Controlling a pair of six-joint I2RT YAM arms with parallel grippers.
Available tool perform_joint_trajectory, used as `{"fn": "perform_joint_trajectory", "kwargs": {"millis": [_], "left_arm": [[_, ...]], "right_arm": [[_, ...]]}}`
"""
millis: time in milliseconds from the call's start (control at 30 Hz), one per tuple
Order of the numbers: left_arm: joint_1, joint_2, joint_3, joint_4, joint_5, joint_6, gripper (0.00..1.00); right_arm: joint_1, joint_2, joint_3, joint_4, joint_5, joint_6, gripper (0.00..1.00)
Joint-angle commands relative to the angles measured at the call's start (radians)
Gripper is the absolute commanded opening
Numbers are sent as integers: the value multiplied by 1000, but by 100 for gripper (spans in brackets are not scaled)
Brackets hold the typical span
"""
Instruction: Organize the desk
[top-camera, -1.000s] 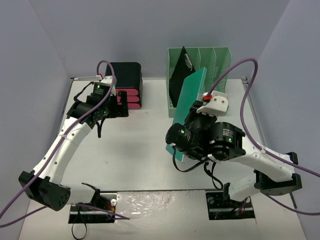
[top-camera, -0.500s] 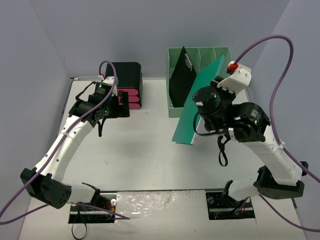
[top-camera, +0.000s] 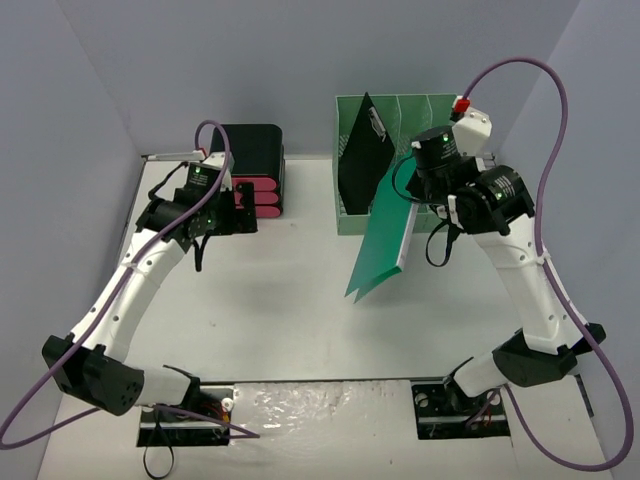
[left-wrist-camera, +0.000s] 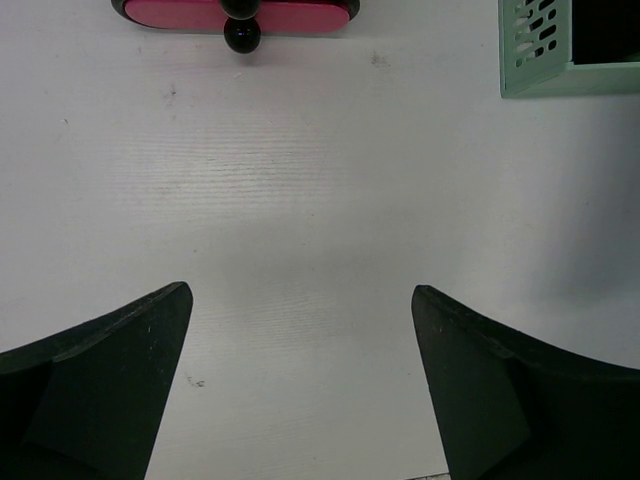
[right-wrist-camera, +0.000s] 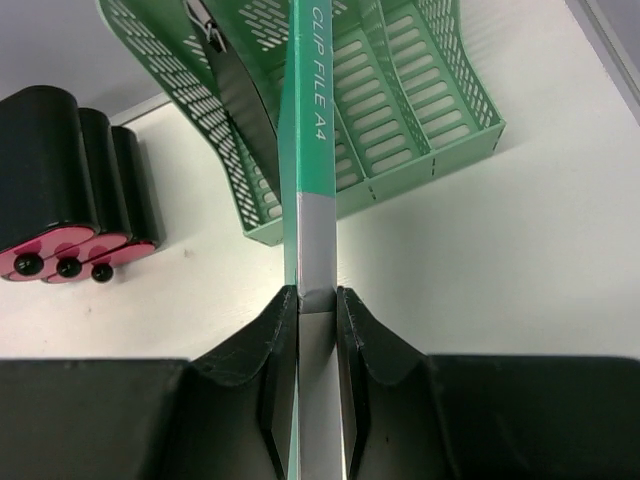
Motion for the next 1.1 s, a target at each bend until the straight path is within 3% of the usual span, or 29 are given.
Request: {"fn": "perform_joint_trajectory", "kwargs": {"millis": [0, 500, 733, 867, 1067], "left_arm": [[8, 1, 73, 21, 0, 9, 90], [10, 35, 97, 18, 147, 6, 89], [6, 38, 90, 62, 384, -72, 89], [3, 19, 56, 133, 520, -126, 89], [-86, 30, 54, 203, 635, -206, 89]], "right_arm": [[-71, -1, 33, 68, -113, -43, 0], [-115, -28, 0, 14, -205, -58, 0], [-114, -92, -163, 50, -251, -39, 0], [-115, -127, -180, 24, -199, -11, 0], [-101, -133, -253, 48, -215, 2, 0]]}}
